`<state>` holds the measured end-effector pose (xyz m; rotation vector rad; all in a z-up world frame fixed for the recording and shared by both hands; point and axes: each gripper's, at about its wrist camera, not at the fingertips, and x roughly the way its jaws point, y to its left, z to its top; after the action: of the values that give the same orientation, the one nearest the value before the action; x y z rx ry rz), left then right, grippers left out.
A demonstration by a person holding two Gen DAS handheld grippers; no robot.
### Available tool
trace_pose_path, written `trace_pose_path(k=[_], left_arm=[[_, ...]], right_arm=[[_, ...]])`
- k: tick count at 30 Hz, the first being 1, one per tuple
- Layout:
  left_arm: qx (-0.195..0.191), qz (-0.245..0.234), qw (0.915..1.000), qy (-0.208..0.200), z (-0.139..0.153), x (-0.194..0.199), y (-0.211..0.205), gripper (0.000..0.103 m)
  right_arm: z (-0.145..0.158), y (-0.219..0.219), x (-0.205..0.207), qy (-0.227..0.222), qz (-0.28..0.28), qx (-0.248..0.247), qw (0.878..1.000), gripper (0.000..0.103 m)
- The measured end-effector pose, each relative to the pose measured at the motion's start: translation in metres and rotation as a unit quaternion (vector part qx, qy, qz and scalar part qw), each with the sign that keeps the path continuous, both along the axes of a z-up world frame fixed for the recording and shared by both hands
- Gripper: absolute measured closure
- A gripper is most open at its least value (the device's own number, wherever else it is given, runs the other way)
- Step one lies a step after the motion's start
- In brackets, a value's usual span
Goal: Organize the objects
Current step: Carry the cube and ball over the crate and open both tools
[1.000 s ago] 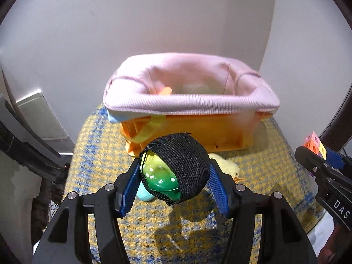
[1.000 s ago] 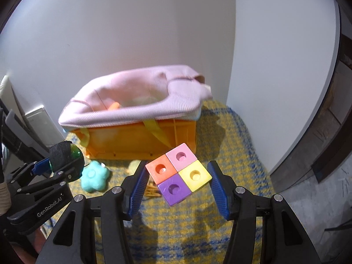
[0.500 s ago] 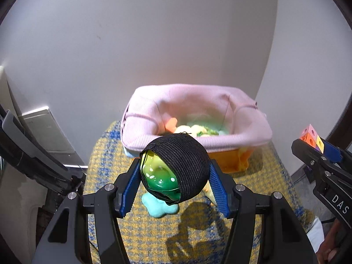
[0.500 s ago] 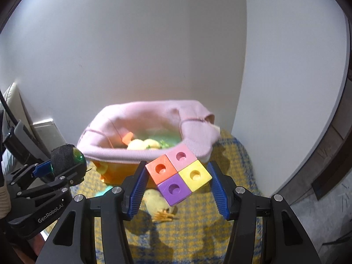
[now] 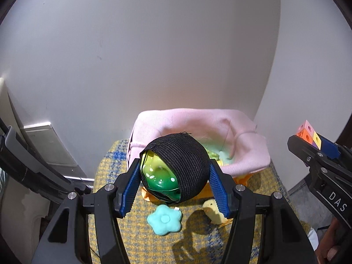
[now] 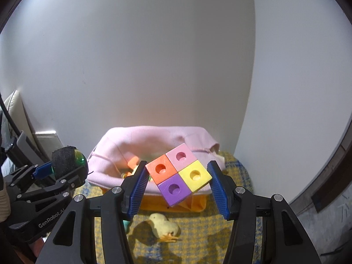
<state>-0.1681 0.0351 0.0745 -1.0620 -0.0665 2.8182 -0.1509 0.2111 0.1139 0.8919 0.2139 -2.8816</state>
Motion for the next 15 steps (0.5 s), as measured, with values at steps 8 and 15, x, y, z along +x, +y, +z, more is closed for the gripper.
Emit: trace_pose_path(k=[8,15], left_arm=[[-0.002,0.001,1.0000,0.002,0.007,-0.018,-0.003,0.044],[-0.007,0.003,1.0000,-0.004,0.005,-0.040,-0.005,0.044]], right_arm=[[0.004,-0.005,-0.020,0.001,0.004,0.004,1.000,0.048],[-0.002,-0.011,-0.043,-0.007,0.006,0.002,1.000,0.048]])
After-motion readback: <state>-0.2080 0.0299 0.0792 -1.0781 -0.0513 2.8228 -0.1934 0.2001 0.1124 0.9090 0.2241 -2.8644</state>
